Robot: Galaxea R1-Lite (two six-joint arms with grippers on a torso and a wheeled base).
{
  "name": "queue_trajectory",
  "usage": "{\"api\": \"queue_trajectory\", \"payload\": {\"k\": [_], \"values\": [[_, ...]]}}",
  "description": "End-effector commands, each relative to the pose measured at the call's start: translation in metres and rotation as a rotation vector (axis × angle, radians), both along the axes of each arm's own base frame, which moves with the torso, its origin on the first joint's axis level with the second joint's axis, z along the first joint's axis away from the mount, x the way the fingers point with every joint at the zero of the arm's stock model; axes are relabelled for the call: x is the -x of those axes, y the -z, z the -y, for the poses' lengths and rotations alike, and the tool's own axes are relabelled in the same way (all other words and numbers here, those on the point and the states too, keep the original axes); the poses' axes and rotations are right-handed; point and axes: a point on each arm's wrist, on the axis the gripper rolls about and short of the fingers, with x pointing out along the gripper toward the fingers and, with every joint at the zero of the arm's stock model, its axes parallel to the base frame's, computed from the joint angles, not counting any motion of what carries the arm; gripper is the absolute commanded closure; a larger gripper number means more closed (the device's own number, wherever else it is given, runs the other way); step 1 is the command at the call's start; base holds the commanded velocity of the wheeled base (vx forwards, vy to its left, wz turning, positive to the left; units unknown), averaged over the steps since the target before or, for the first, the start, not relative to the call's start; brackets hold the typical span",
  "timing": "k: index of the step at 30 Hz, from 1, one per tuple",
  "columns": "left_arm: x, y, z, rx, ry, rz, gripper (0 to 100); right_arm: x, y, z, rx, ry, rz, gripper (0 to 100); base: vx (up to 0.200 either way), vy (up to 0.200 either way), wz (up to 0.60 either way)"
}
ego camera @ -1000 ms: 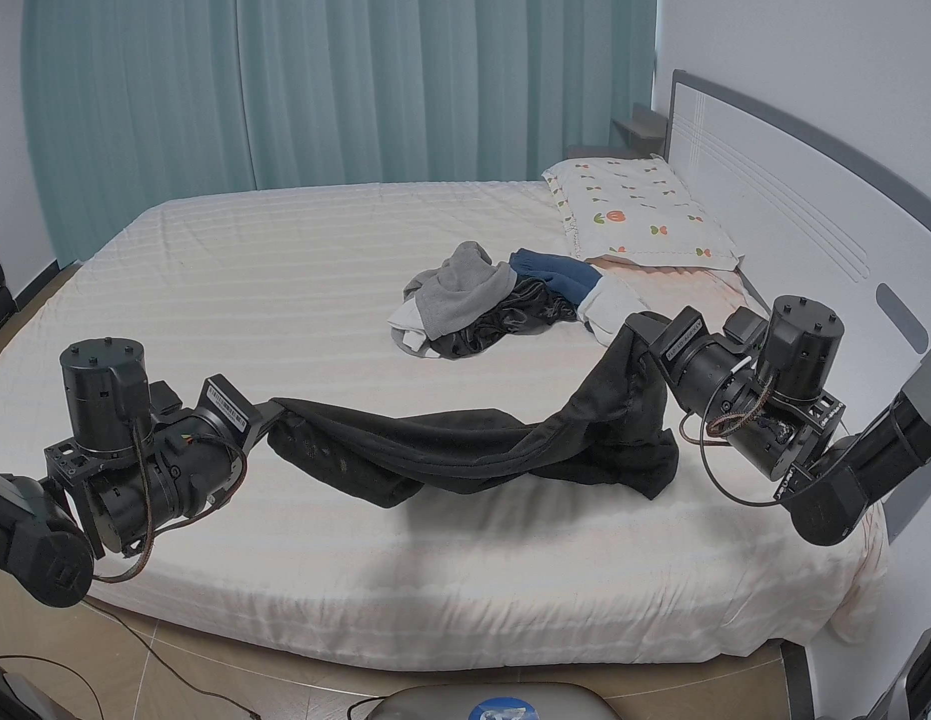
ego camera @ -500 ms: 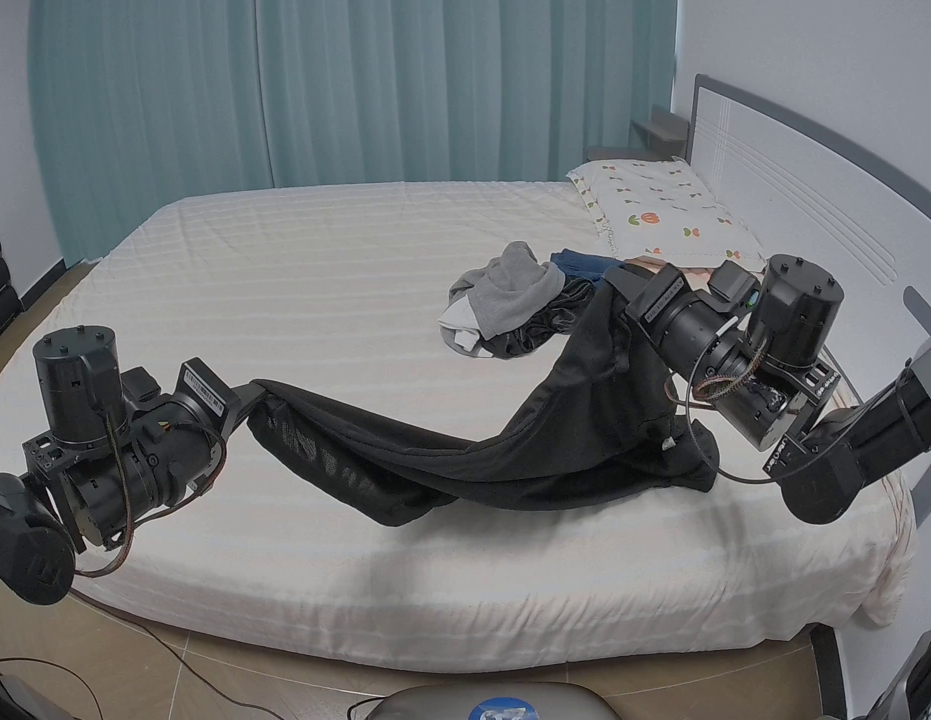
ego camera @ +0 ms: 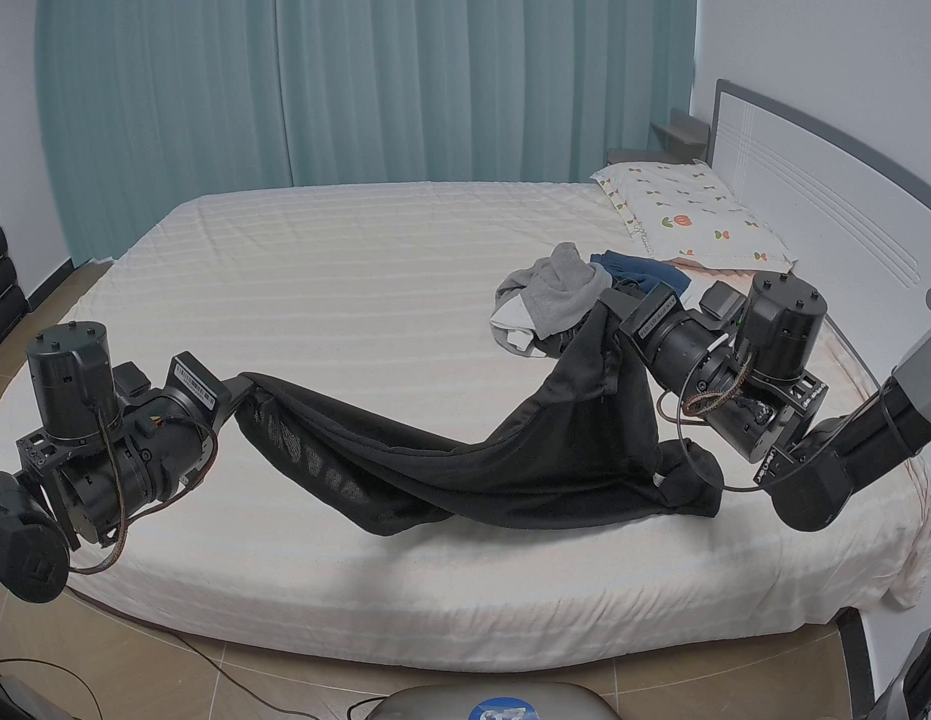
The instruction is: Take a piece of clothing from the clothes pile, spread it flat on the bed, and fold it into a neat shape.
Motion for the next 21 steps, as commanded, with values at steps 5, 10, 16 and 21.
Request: {"api": "queue_trajectory", "payload": {"k": [5, 10, 16, 21], "values": [[-0.0007, 0.0014, 0.0002, -0.002, 0.000, -0.007, 100, -0.0016, 0.0094, 0.0098, -0.003, 0.024, -0.031, 100, 0.000, 0.200, 0.00], [-0.0013, 0.0014, -0.0015, -0.002, -0.008, -0.007, 100, -0.0035, 0.0137, 0.0089, 0.000, 0.024, -0.038, 100, 0.000, 0.200, 0.00], [-0.0005, -0.0001, -0.0025, 0.000, -0.011, -0.001, 100, -0.0033, 0.0130, 0.0090, -0.002, 0.022, -0.036, 100, 0.000, 0.200, 0.00], [-0.0002, -0.0003, -0.0026, 0.000, -0.010, -0.001, 100, -0.0022, 0.0101, 0.0095, -0.010, 0.022, -0.029, 100, 0.000, 0.200, 0.00]]}}
